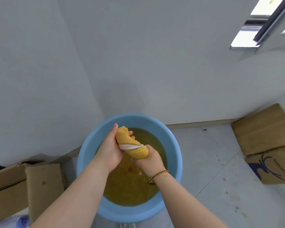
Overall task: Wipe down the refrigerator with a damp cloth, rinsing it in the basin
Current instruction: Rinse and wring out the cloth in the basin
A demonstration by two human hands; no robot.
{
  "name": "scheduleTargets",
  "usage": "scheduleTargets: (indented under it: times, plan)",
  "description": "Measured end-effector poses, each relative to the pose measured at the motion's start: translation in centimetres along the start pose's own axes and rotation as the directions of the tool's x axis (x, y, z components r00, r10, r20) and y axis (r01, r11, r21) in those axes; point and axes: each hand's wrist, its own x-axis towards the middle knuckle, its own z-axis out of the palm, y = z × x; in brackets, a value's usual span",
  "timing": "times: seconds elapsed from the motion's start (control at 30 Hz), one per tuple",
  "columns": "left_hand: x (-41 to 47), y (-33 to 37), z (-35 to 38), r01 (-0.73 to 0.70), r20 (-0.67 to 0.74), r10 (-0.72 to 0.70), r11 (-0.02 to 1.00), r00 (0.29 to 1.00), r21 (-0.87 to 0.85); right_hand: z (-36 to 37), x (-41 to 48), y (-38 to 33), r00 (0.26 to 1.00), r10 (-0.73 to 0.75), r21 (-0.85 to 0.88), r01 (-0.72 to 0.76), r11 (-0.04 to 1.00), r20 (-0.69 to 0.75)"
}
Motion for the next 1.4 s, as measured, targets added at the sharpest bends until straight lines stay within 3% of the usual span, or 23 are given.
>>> scheduleTargets:
  times: [0.07, 0.17, 0.27, 0.37, 0.43, 0.53, 0.6, 0.83, 1.0, 1.1, 1.2, 1.3, 1.4]
  plan:
    - [-1.3, -1.1, 0.7, -0.019, 0.050, 0.020, 0.999, 0.999, -0.038, -1.0, -1.2, 0.0, 0.996, -0.001, 0.171, 0.016, 0.985, -0.092]
    - [-3.9, -3.4, 2.9, -0.077, 0.113, 0.070, 0.995, 0.991, 0.060, -3.0, -4.0, -0.1, 0.977, 0.014, 0.347, 0.063, 0.936, -0.214]
    - [-6.8, -5.7, 5.6, -0.179, 0.218, 0.141, 0.969, 0.966, 0.169, -5.6, -7.6, 1.2, 0.965, -0.003, 0.334, 0.094, 0.938, -0.262]
    - [-10.4, -8.3, 8.8, -0.247, 0.312, 0.170, 0.943, 0.935, 0.223, -8.7, -13.1, 3.0, 0.965, -0.006, 0.098, 0.033, 0.995, -0.263]
    - [-12.8, -10.5, 10.8, -0.274, 0.368, 0.156, 0.916, 0.917, 0.293, -10.8, -17.2, 4.5, 0.929, -0.014, 0.092, 0.052, 0.994, -0.369]
    - [-16.9, -14.5, 14.0, -0.317, 0.414, 0.140, 0.861, 0.899, 0.398, -15.0, -23.5, 6.3, 0.791, 0.012, 0.335, 0.245, 0.910, -0.612]
    - [-19.6, -17.0, 16.1, -0.339, 0.469, 0.101, 0.823, 0.877, 0.456, -17.2, -27.1, 7.8, 0.704, 0.000, 0.302, 0.304, 0.903, -0.710]
    - [-28.3, -26.0, 23.1, -0.547, 0.729, 0.004, 0.663, 0.684, 0.510, -22.6, -38.9, 12.7, 0.555, 0.086, 0.314, 0.331, 0.890, -0.828]
    - [-31.9, -32.5, 26.4, -0.646, 0.828, -0.206, 0.539, 0.521, 0.541, -25.3, -45.9, 16.8, 0.377, 0.229, 0.333, 0.236, 0.913, -0.898]
    - [-33.2, -36.4, 28.2, -0.661, 0.846, -0.310, 0.529, 0.433, 0.532, -26.3, -48.9, 19.5, 0.241, 0.297, 0.336, 0.140, 0.931, -0.924]
    - [-34.4, -39.8, 29.9, -0.599, 0.837, -0.422, 0.586, 0.348, 0.545, -27.4, -51.6, 22.4, 0.105, 0.338, 0.348, 0.106, 0.931, -0.935]
    - [-35.4, -42.7, 32.2, -0.506, 0.801, -0.529, 0.628, 0.279, 0.591, -29.3, -53.8, 24.8, -0.019, 0.430, 0.421, 0.174, 0.890, -0.903]
    - [-35.5, -45.6, 35.4, -0.512, 0.778, -0.563, 0.598, 0.279, 0.616, -31.3, -55.2, 26.8, -0.130, 0.532, 0.480, 0.294, 0.827, -0.837]
